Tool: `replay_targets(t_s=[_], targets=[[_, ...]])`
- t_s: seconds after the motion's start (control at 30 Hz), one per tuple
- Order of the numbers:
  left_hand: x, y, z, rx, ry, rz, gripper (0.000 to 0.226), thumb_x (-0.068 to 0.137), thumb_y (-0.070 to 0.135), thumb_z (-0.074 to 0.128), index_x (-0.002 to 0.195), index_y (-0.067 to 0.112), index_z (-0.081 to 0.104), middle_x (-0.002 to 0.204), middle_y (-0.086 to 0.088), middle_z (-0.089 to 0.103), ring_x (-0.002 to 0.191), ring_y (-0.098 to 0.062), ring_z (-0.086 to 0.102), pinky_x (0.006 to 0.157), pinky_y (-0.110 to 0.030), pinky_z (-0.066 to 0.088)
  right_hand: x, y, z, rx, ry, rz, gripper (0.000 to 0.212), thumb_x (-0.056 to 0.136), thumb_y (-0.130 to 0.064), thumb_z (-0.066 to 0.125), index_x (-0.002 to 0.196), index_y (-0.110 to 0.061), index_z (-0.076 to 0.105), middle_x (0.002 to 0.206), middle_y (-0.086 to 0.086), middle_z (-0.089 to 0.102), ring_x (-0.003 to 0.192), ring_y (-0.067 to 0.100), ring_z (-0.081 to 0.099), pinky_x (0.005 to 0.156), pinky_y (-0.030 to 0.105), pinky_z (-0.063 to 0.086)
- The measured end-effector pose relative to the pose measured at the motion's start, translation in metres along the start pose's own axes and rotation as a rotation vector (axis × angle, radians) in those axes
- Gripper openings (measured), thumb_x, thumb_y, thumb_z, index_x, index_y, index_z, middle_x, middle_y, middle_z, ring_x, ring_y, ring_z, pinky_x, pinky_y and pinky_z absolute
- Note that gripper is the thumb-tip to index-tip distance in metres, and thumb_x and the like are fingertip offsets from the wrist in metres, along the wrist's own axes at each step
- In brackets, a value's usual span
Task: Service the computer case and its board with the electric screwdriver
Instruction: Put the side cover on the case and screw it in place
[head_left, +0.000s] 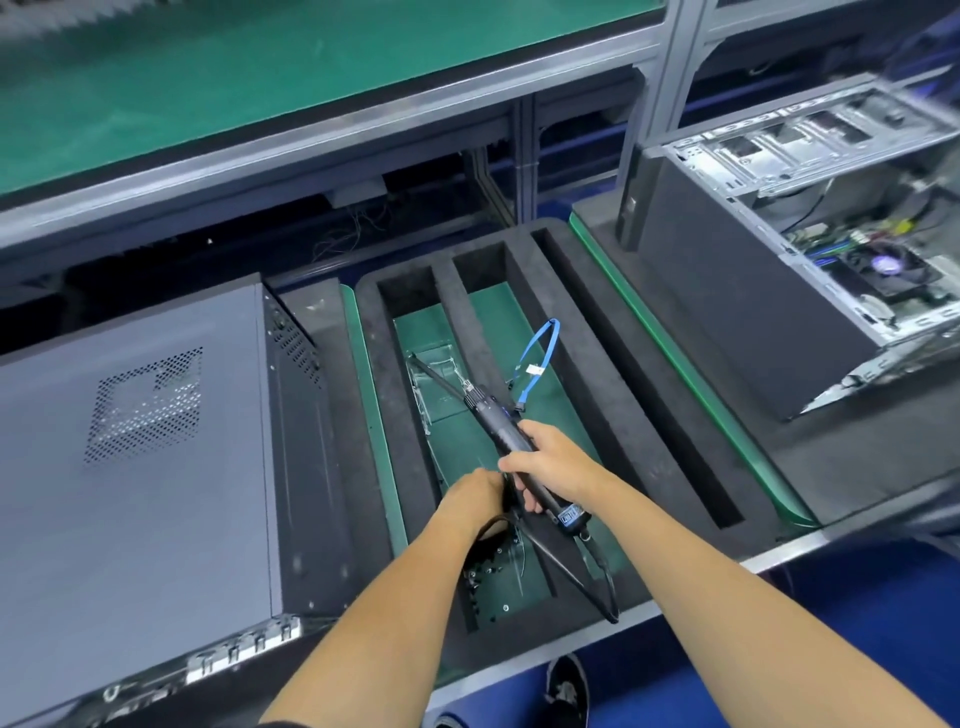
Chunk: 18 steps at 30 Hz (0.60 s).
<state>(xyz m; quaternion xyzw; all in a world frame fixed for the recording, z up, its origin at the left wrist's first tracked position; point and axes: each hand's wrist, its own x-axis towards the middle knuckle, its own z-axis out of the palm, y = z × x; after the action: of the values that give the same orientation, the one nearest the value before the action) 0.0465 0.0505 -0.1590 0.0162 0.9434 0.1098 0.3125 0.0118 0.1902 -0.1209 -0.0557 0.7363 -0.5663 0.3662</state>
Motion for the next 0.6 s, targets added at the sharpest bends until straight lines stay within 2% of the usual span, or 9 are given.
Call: replay_targets(t_s=[0.13, 0.23, 0.33, 0.4, 0.47, 0.6], targets=[[-0.003, -0.002, -0.010, -0.225, 0.104, -0.079, 0.023, 0.075, 0.007, 0.048, 0.089, 0.006, 0.065, 0.087, -0.018, 0.065, 0.083, -0.035, 0.063, 0.069, -0.034, 0.052, -0.004, -0.003, 0.003, 0.000, 0.014, 0.004, 0.018, 0.086, -0.017, 0.064, 0.096, -0.018, 0.049, 0.062, 0.006, 0.060, 0.046, 0.027, 0.057, 0.044, 0.030, 0.047], [-0.005, -0.005, -0.022, -0.538, 0.302, -0.206, 0.008, 0.077, 0.005, 0.056, 0.073, 0.010, 0.061, 0.078, -0.010, 0.063, 0.071, -0.026, 0.058, 0.060, -0.026, 0.042, -0.008, -0.010, 0.004, 0.002, 0.006, 0.023, 0.018, 0.088, -0.014, 0.064, 0.099, -0.014, 0.050, 0.064, 0.008, 0.059, 0.045, 0.025, 0.056, 0.044, 0.030, 0.047], [-0.011, -0.012, -0.048, -1.003, 0.448, -0.313, 0.022, 0.077, -0.005, 0.057, 0.063, 0.010, 0.064, 0.065, -0.005, 0.063, 0.057, -0.018, 0.056, 0.055, -0.021, 0.045, -0.015, -0.023, 0.006, 0.065, -0.039, 0.046, 0.022, 0.089, -0.006, 0.060, 0.108, -0.003, 0.049, 0.066, 0.010, 0.057, 0.046, 0.026, 0.055, 0.044, 0.030, 0.048], [-0.016, -0.018, -0.068, -1.217, 0.520, -0.302, 0.028, 0.081, -0.008, 0.058, 0.058, 0.008, 0.062, 0.056, -0.004, 0.057, 0.051, -0.017, 0.053, 0.057, -0.024, 0.045, -0.019, -0.035, 0.006, 0.125, -0.079, 0.029, 0.032, 0.085, -0.003, 0.059, 0.115, -0.001, 0.047, 0.066, 0.010, 0.057, 0.048, 0.026, 0.055, 0.045, 0.029, 0.047], [-0.027, -0.023, -0.086, -1.351, 0.574, -0.267, 0.026, 0.085, -0.005, 0.059, 0.061, 0.005, 0.060, 0.056, -0.001, 0.055, 0.046, -0.011, 0.053, 0.054, -0.022, 0.045, -0.024, -0.049, 0.006, 0.177, -0.124, -0.006, 0.039, 0.086, -0.002, 0.059, 0.123, -0.001, 0.045, 0.067, 0.008, 0.059, 0.049, 0.024, 0.057, 0.046, 0.027, 0.047], [-0.048, -0.030, -0.112, -1.603, 0.680, -0.227, 0.024, 0.086, -0.007, 0.056, 0.066, 0.004, 0.062, 0.068, -0.006, 0.062, 0.046, -0.008, 0.059, 0.057, -0.022, 0.053, -0.032, -0.070, 0.007, 0.191, -0.166, -0.060, 0.035, 0.094, -0.013, 0.062, 0.126, -0.008, 0.048, 0.084, 0.008, 0.054, 0.052, 0.025, 0.060, 0.049, 0.028, 0.048]])
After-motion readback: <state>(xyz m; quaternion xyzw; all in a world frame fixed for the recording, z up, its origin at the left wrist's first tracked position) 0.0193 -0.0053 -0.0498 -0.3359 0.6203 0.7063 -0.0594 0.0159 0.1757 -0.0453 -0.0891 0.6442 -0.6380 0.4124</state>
